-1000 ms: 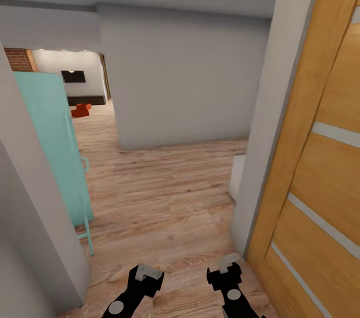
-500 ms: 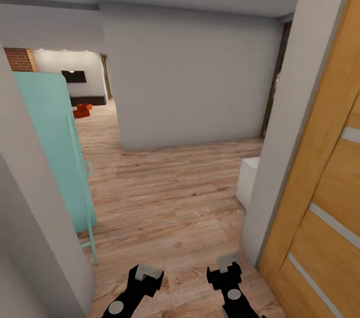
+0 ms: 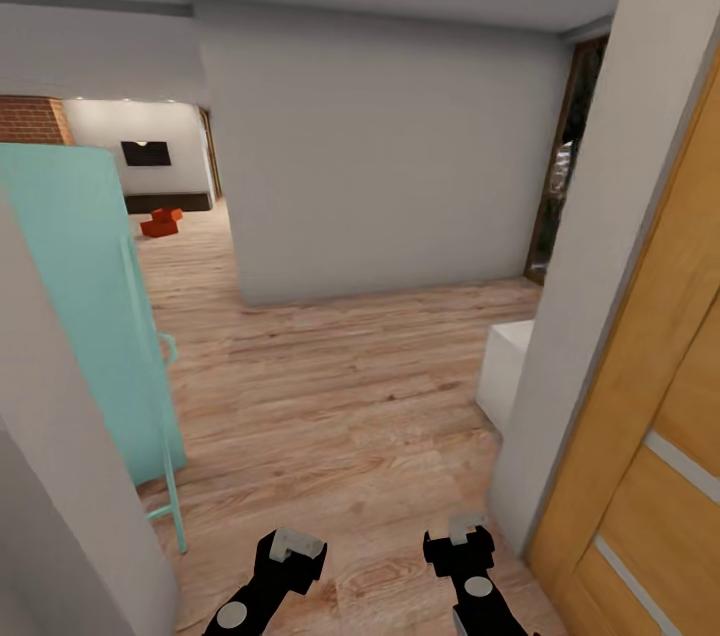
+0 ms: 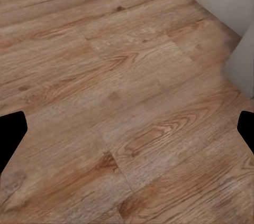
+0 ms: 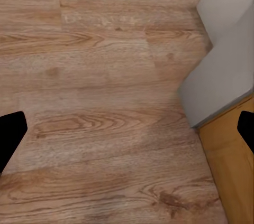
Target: Move the two storage containers from the living room to the garage. In the garage, place one container on the floor and stack the other container on top of it (either order is fine).
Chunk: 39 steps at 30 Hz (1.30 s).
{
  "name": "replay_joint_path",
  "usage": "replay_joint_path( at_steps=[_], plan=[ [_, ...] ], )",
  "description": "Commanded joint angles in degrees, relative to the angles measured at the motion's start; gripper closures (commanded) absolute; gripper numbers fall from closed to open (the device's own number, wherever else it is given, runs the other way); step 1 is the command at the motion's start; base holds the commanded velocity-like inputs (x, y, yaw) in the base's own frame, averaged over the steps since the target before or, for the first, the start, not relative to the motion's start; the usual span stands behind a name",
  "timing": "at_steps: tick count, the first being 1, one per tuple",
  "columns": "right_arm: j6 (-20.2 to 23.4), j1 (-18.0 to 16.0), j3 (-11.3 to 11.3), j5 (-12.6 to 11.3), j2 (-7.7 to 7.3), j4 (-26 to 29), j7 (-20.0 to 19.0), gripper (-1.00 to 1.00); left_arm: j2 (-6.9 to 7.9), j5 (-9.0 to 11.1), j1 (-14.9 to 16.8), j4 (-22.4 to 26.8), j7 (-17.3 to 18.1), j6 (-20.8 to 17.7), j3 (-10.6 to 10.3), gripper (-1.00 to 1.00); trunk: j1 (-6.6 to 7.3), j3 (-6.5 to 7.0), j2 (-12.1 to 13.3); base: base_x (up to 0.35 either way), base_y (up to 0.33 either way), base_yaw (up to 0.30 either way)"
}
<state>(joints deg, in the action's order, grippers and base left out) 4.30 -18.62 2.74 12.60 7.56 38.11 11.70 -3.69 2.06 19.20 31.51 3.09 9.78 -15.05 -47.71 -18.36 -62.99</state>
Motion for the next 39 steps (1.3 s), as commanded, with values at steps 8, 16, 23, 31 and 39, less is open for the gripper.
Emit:
replay_joint_path(
  at_steps=[8, 16, 23, 31, 39],
  plan=[
    [0.0, 0.0, 0.0, 0.7, -0.11, 0.1, 0.3, -1.0, 0.12, 0.3, 0.0, 0.0, 0.3, 0.5, 0.0, -1.0, -0.04, -0.07, 0.0, 0.335, 0.0, 0.0],
    [-0.8, 0.0, -0.2, 0.7, -0.18, 0.1, 0.3, -1.0, 0.1, 0.3, 0.0, 0.0, 0.3, 0.7, -0.1, -1.0, -0.04, -0.07, 0.0, 0.338, 0.0, 0.0],
    [-0.9, 0.0, -0.1, 0.7, -0.18, 0.1, 0.3, -1.0, 0.09, 0.2, 0.0, 0.0, 0.3, 0.7, -0.1, -1.0, -0.04, -0.07, 0.0, 0.338, 0.0, 0.0],
    [-0.9, 0.0, -0.1, 0.7, -0.18, 0.0, 0.3, -1.0, 0.09, 0.2, 0.0, 0.0, 0.3, 0.7, -0.1, -1.0, -0.04, -0.07, 0.0, 0.338, 0.0, 0.0],
    [-0.9, 0.0, 0.5, 1.0, -0.18, -0.8, 0.0, -1.0, 0.13, 0.3, 0.0, 0.0, 0.4, 0.7, -0.1, -1.0, -0.04, -0.07, 0.0, 0.309, 0.0, 0.0]
  ],
)
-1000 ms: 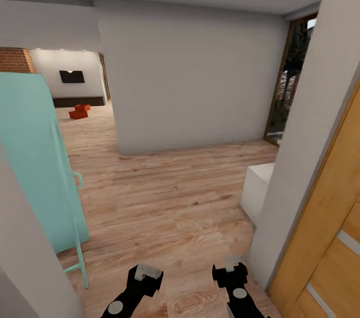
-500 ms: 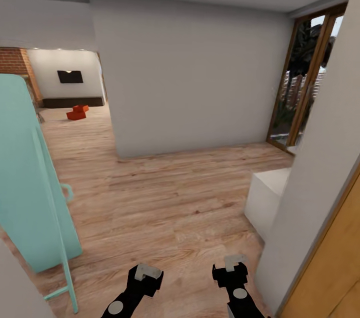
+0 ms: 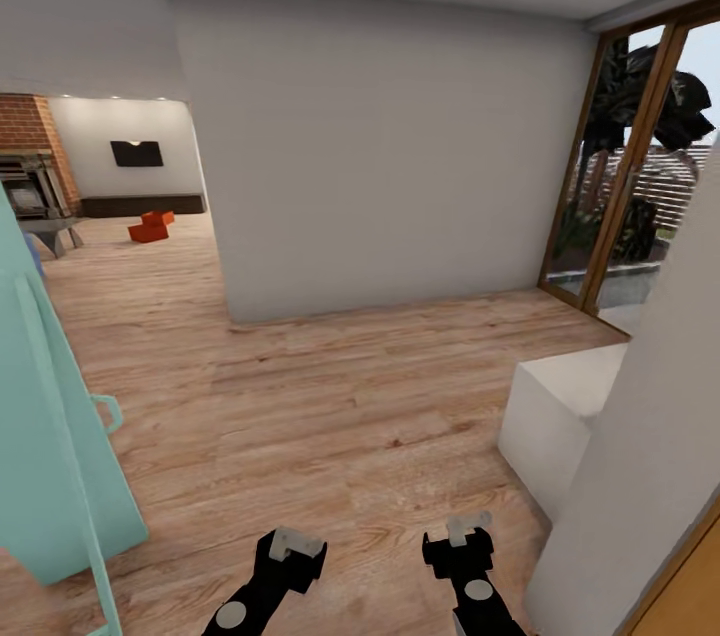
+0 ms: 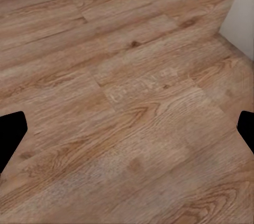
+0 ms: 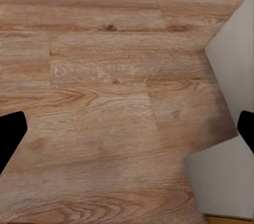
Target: Move the two storage containers from the living room to the garage. In the garage, place one container on the floor and stack the other container on top of it (either order is fine).
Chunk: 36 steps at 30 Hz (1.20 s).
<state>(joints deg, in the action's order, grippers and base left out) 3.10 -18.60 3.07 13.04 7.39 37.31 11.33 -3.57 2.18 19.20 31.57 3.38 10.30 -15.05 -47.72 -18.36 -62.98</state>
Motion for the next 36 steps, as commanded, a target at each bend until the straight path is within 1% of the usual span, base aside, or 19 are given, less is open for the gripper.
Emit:
replay_joint_path(
  at_steps=[1, 2, 4, 5, 7, 8, 9, 10, 12, 13, 15, 22, 26, 36],
  plan=[
    [0.3, -0.1, 0.6, 0.7, -0.04, -1.5, 0.3, -1.0, 0.06, 0.3, 0.0, 0.0, 0.1, 0.2, -0.1, -1.0, -0.02, -0.07, 0.0, 0.132, 0.0, 0.0],
    [0.4, -0.1, 0.9, 0.8, -0.08, -3.7, 0.2, -1.0, 0.12, 0.4, 0.0, 0.0, 0.1, 0.2, 0.0, -1.0, -0.02, -0.07, 0.0, 0.085, 0.0, 0.0],
    [0.4, -0.1, 1.2, 0.9, -0.23, -5.9, 0.3, -1.0, 0.19, 0.5, 0.0, 0.0, 0.1, 0.2, 0.0, -1.0, -0.02, -0.07, 0.0, 0.061, 0.0, 0.0],
    [0.4, -0.1, 1.3, 0.9, -0.56, -8.1, 0.4, -1.0, 0.22, 0.5, 0.0, 0.1, 0.1, 0.2, 0.0, -1.0, -0.02, -0.07, 0.0, 0.035, 0.0, 0.0],
    [0.4, -0.1, 1.5, 0.9, -1.24, -10.7, 0.5, -1.0, 0.23, 0.5, 0.0, 0.1, 0.1, 0.2, 0.0, -1.0, -0.02, -0.07, 0.0, 0.025, 0.0, 0.0],
    [0.4, -0.1, 1.5, 0.9, -2.51, -14.6, 0.6, -1.0, 0.21, 0.5, 0.0, 0.1, 0.1, 0.2, 0.0, -1.0, -0.02, -0.07, 0.0, 0.014, 0.0, 0.0],
    [0.4, -0.1, 1.6, 0.9, -3.15, -16.8, 0.6, -1.0, 0.2, 0.4, 0.0, 0.1, 0.1, 0.2, 0.0, -1.0, -0.02, -0.07, 0.0, 0.011, 0.0, 0.0],
    [0.4, -0.1, 1.6, 1.0, -4.11, -20.7, 0.6, -1.0, 0.18, 0.4, 0.0, 0.1, 0.1, 0.2, -0.1, -1.0, -0.02, -0.07, 0.0, 0.007, 0.0, 0.0],
    [0.4, -0.1, 1.6, 1.0, -4.77, -24.1, 0.5, -1.0, 0.17, 0.4, 0.0, 0.1, 0.1, 0.2, -0.1, -1.0, -0.02, -0.07, 0.0, 0.005, 0.0, 0.0],
    [0.4, -0.1, 1.6, 1.0, -5.3, -27.0, 0.5, -1.0, 0.16, 0.4, 0.0, 0.1, 0.1, 0.2, -0.1, -1.0, -0.02, -0.07, 0.0, 0.003, 0.0, 0.0],
    [0.4, 0.0, 1.7, 1.1, -5.78, -30.3, 0.4, -1.0, 0.15, 0.4, 0.0, 0.1, 0.1, 0.2, -0.1, -1.0, -0.02, -0.07, 0.0, 0.002, 0.0, 0.0],
    [0.7, 0.0, 1.7, 0.7, -6.19, -34.5, 0.3, -1.0, 0.15, 0.4, 0.0, 0.1, 0.1, 0.3, -0.1, -1.0, -0.02, -0.07, 0.0, 0.0, 0.0, 0.0],
    [0.8, 1.1, 1.7, 0.7, -6.24, -36.9, 0.3, -1.0, 0.15, 0.3, 0.0, 0.0, 0.1, 0.3, -0.1, -1.0, -0.02, -0.07, 0.0, 0.0, 0.0, 0.0],
    [0.9, 2.5, 1.7, 0.7, -6.25, -38.1, 0.3, -1.0, 0.13, 0.3, 0.0, 0.1, 0.1, 0.3, -0.1, -1.0, -0.02, -0.07, 0.0, 0.0, 0.0, 0.0]
  ],
)
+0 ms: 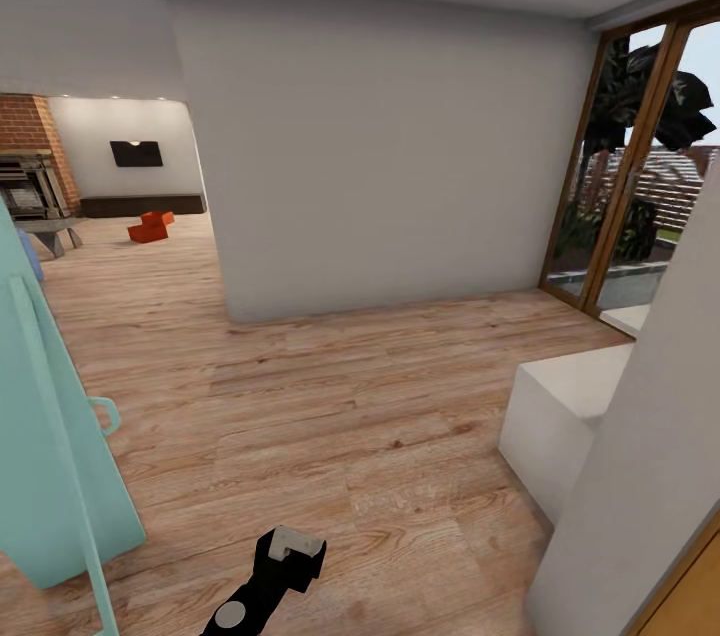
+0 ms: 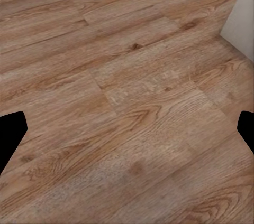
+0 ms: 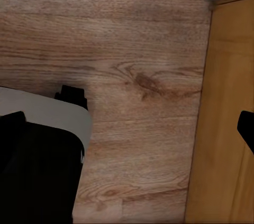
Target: Move the two storage containers from the living room to the garage. In the garage, place one container on the floor and stack the other container on top of it (either order is fine).
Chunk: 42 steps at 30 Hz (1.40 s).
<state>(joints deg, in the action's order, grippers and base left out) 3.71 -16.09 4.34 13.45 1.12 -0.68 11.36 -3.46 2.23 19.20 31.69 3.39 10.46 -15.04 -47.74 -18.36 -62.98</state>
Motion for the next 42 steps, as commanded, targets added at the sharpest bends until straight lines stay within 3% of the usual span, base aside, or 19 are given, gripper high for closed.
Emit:
replay_joint_path(
  at_steps=[1, 17, 42],
  plan=[
    [0.3, 0.1, 0.4, 0.3, 0.02, -0.1, 0.2, -1.0, 0.01, 0.2, 0.0, -0.1, 0.1, 0.2, -0.1, -1.0, 0.0, -0.06, 0.0, 0.0, 0.0, 0.0],
    [0.4, 5.4, 0.4, 0.2, 0.03, -0.2, 0.2, -1.0, -0.07, 0.1, 0.0, -0.1, 0.1, 0.2, -0.1, -1.0, 0.0, -0.06, 0.0, 0.0, 0.0, 0.0],
    [0.4, 5.7, 0.4, 0.2, 0.02, -0.2, 0.2, -1.0, -0.05, 0.0, 0.0, -0.1, 0.1, 0.1, -0.1, -1.0, 0.0, -0.06, 0.0, 0.0, 0.0, 0.0]
  ],
)
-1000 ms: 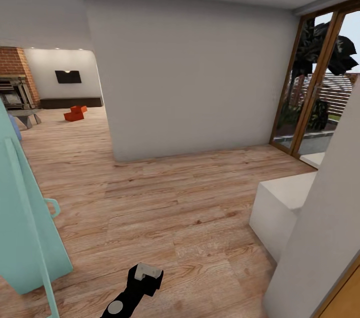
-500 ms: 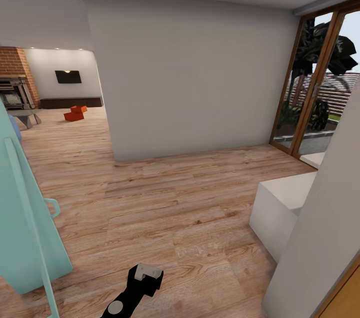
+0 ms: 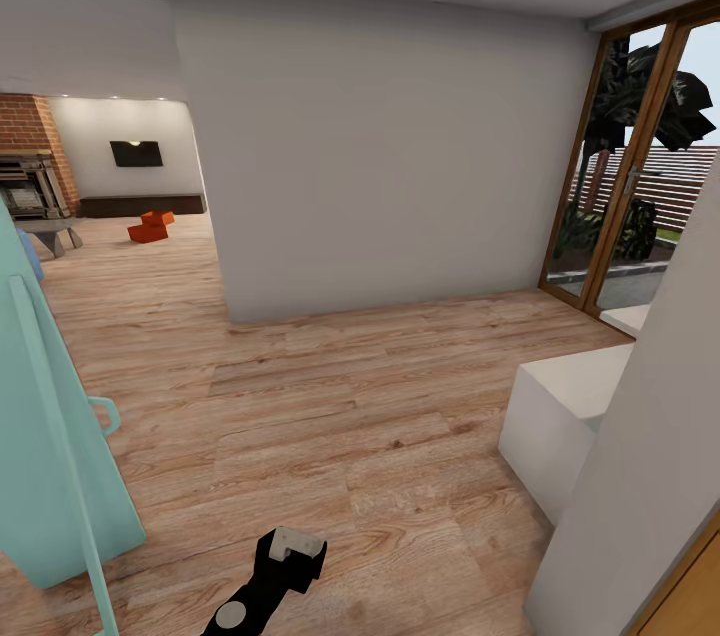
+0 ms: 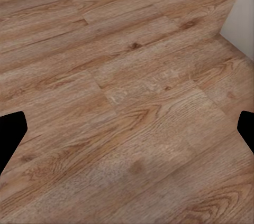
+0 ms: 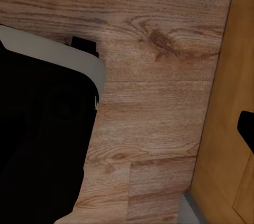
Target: Move the two storage containers from the living room to the garage. In the garage, place one container on the floor and stack the other container on top of it (either order is fine).
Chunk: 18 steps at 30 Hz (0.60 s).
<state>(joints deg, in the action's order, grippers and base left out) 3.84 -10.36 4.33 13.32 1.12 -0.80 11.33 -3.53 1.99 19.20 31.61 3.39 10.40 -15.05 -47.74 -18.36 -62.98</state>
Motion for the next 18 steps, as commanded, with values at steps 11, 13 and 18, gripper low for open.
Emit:
replay_joint_path(
  at_steps=[11, 13, 18],
  plan=[
    [0.3, -0.1, 0.4, 0.3, 0.02, -0.1, 0.2, -1.0, 0.01, 0.3, 0.0, -0.1, 0.1, 0.2, -0.1, -1.0, 0.0, -0.06, 0.0, 0.0, 0.0, 0.0],
    [0.3, 0.0, 0.4, 0.3, 0.02, -0.1, 0.2, -1.0, -0.03, 0.3, 0.0, -0.1, 0.1, 0.2, -0.1, -1.0, 0.0, -0.06, 0.0, 0.0, 0.0, 0.0],
    [0.3, -0.1, 0.4, 0.3, 0.02, -0.1, 0.2, -1.0, -0.07, 0.3, 0.0, 0.0, 0.2, 0.2, -0.1, -1.0, 0.0, -0.06, 0.0, 0.0, 0.0, 0.0]
  ],
)
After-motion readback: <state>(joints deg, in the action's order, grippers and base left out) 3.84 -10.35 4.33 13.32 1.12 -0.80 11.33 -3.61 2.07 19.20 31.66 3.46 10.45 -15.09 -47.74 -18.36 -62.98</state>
